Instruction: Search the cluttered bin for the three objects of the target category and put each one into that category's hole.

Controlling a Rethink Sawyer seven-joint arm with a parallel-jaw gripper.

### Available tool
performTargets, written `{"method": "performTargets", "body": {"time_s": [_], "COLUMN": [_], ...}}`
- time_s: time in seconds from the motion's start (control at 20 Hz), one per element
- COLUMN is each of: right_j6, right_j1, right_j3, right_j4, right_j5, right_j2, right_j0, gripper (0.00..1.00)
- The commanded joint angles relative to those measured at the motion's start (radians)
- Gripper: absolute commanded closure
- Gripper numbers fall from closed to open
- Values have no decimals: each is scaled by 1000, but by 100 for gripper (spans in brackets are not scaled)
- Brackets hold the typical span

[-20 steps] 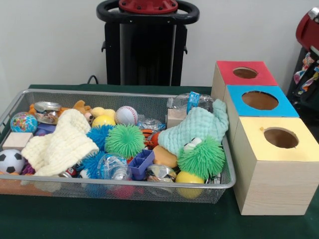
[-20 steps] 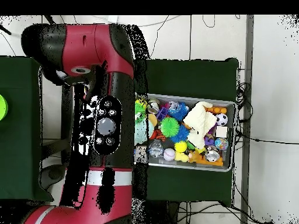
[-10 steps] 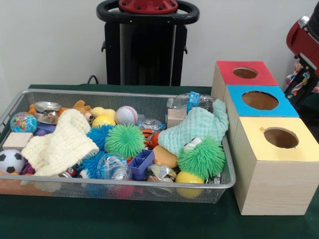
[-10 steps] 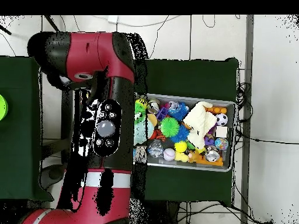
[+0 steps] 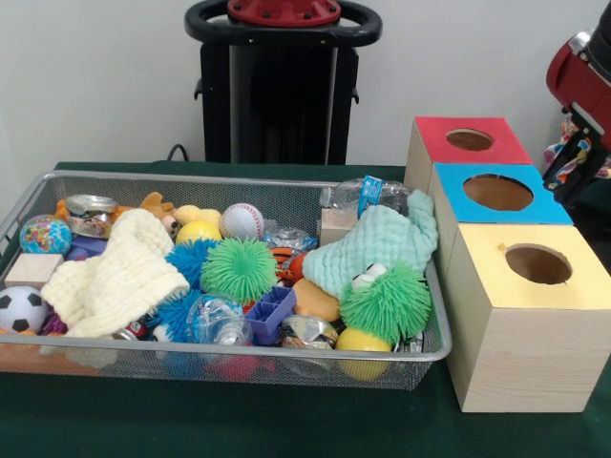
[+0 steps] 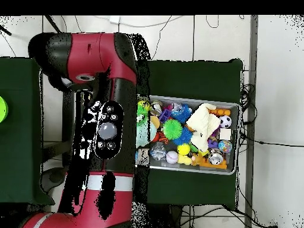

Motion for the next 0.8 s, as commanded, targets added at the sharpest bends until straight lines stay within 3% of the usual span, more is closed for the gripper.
{"method": "performTargets", "body": {"time_s": [0.05,0.8], "right_j6": [44,43], "right_j1": [23,48], "right_j3": [164,204], "right_j4": [-51,-97], "right_j5": [-64,-132], "right_j2": [50,41], "right_j0": [-7,9], "gripper": [100,100]}}
